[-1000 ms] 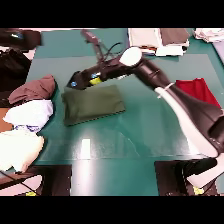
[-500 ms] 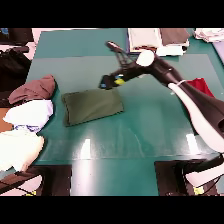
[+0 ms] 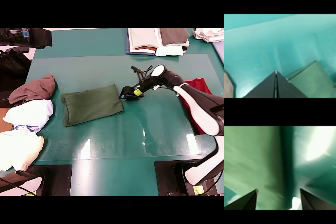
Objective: Fold the shirts.
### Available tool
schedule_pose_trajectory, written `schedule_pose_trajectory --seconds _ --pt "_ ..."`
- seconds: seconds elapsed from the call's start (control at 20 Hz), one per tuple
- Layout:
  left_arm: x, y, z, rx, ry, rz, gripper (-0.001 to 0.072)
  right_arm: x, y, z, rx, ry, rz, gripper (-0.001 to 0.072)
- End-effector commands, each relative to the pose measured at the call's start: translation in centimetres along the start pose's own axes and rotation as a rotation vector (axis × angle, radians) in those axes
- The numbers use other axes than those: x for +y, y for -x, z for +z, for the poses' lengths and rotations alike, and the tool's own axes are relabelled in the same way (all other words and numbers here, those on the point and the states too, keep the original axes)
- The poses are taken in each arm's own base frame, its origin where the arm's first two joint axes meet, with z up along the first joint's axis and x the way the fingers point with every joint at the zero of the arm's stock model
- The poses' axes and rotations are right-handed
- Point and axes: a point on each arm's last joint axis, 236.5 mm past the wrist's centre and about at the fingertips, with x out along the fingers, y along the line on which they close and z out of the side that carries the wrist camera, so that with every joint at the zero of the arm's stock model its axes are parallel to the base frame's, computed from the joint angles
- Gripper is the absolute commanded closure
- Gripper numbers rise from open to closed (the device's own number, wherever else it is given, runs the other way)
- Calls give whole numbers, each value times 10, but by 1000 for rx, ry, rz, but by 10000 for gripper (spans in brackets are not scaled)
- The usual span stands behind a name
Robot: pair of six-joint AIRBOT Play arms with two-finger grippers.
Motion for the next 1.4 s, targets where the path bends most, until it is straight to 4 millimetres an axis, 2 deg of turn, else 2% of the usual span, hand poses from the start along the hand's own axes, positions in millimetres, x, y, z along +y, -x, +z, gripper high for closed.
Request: schedule_pose_trajectory --seconds 0.0,0.05,0.1,0.2,0.25,0.35,0.4,0.5,0.6,0.7,0.9,1.0,1.1,1.15,1.25,1.35 --pt "-5 -5 -3 14 3 -16 678 25 -42 4 42 -1 70 140" --pt "-6 -5 -4 15 4 -19 678 36 -54 9 34 3 94 149" --pt "-6 -5 -4 18 5 -21 678 48 -64 16 15 23 121 286" --pt "-13 -5 -4 17 22 -47 678 67 -72 29 -25 91 136 629" --pt "-17 -4 -4 16 30 -63 678 76 -69 37 -52 130 133 675" --pt "-28 -4 -3 13 21 -85 679 88 -47 58 -115 211 110 695" --pt "-36 -4 -3 12 8 -99 679 90 -28 70 -153 246 87 694" --pt "-59 -4 -5 13 -39 -139 679 78 32 96 -249 284 14 695" --pt "-81 -2 -8 14 -71 -178 678 47 100 112 -335 264 -81 695" --pt "-96 0 -7 2 -88 -204 678 -2 179 115 -408 206 -219 695" --pt "-110 2 -1 -29 -87 -234 679 -101 323 86 -542 11 -460 695" --pt "-111 2 2 -38 -77 -237 678 -139 379 66 -624 -109 -495 695" --pt "-111 2 3 -43 -50 -239 678 -172 418 45 -675 -204 -525 695" --pt "-112 2 4 -46 -45 -243 678 -186 430 35 -687 -244 -532 695" --pt "-112 2 5 -48 -26 -244 678 -205 446 21 -708 -311 -541 695" --pt "-112 2 5 -47 -22 -244 678 -213 457 13 -731 -352 -544 695"
